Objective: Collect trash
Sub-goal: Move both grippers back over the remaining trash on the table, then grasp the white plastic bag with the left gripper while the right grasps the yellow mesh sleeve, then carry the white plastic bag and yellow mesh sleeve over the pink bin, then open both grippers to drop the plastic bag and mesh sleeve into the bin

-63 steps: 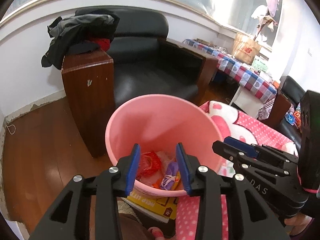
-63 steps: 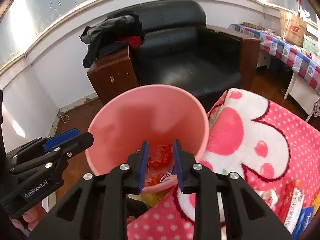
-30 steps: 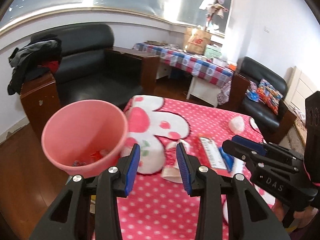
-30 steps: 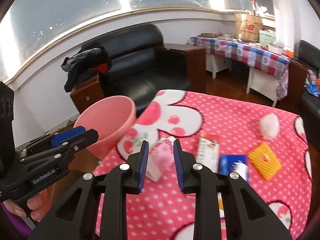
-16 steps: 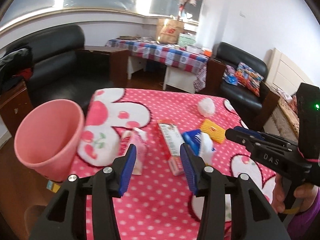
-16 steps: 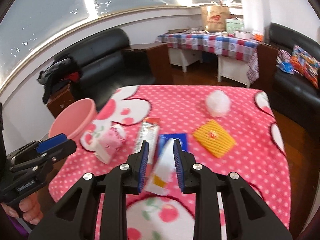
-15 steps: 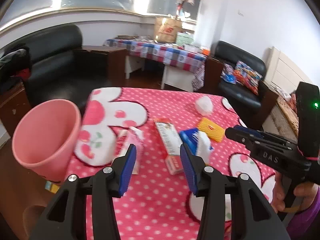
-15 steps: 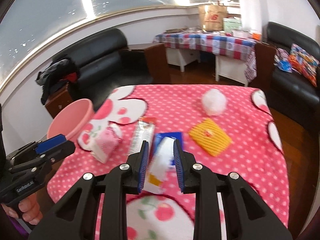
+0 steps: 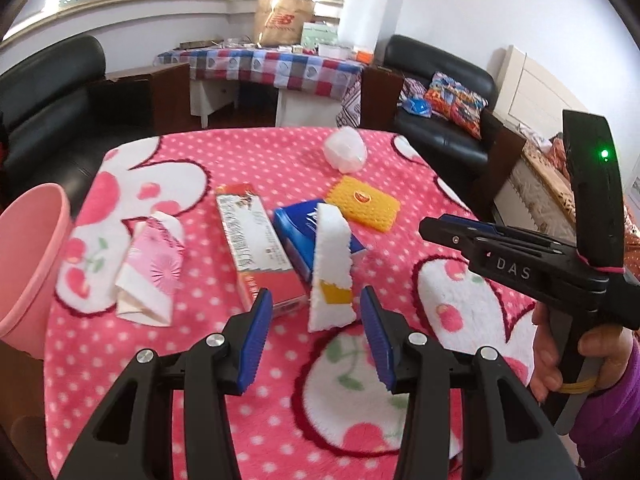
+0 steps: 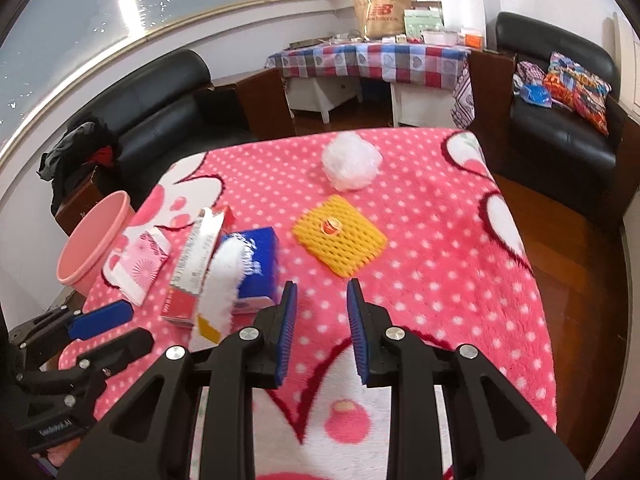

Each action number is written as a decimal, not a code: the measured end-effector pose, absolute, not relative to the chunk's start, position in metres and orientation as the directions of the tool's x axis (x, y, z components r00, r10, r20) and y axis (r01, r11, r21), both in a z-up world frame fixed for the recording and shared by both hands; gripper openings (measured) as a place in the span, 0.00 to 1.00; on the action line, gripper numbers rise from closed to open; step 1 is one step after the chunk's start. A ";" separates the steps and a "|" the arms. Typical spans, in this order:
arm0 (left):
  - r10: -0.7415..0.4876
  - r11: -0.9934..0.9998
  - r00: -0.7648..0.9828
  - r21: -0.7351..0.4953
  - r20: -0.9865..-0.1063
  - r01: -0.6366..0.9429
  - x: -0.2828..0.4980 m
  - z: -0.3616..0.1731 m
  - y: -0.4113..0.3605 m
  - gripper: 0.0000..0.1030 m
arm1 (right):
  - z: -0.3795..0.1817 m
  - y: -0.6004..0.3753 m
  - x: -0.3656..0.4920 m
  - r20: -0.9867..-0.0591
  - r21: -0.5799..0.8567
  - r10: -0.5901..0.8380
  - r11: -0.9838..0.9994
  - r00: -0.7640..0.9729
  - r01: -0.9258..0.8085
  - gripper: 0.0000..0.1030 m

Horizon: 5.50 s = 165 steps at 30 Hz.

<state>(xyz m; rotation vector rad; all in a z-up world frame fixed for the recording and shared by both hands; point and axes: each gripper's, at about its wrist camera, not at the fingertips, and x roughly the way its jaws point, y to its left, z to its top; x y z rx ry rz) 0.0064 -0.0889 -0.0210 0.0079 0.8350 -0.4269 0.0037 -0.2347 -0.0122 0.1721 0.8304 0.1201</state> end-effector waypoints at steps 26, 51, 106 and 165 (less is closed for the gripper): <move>-0.379 0.896 0.611 -0.109 -0.695 0.431 0.122 0.015 -0.142 0.44 | -0.053 -0.263 0.086 -0.767 0.254 0.208 0.967 0.607 -0.011 0.32; -0.251 0.915 0.486 -0.042 -0.837 0.401 0.208 -0.049 -0.243 0.20 | -0.060 -0.284 0.074 -0.712 0.373 0.274 0.928 0.647 0.017 0.09; -0.165 0.986 0.788 -0.125 -0.594 0.112 0.020 0.073 0.028 0.08 | 0.093 -0.149 0.027 -0.499 0.207 0.283 0.957 0.819 -0.204 0.09; -0.005 0.952 0.682 -0.211 -0.731 -0.220 0.042 -0.013 0.218 0.20 | 0.009 0.121 0.101 -0.729 0.118 0.434 0.842 0.530 -0.527 0.12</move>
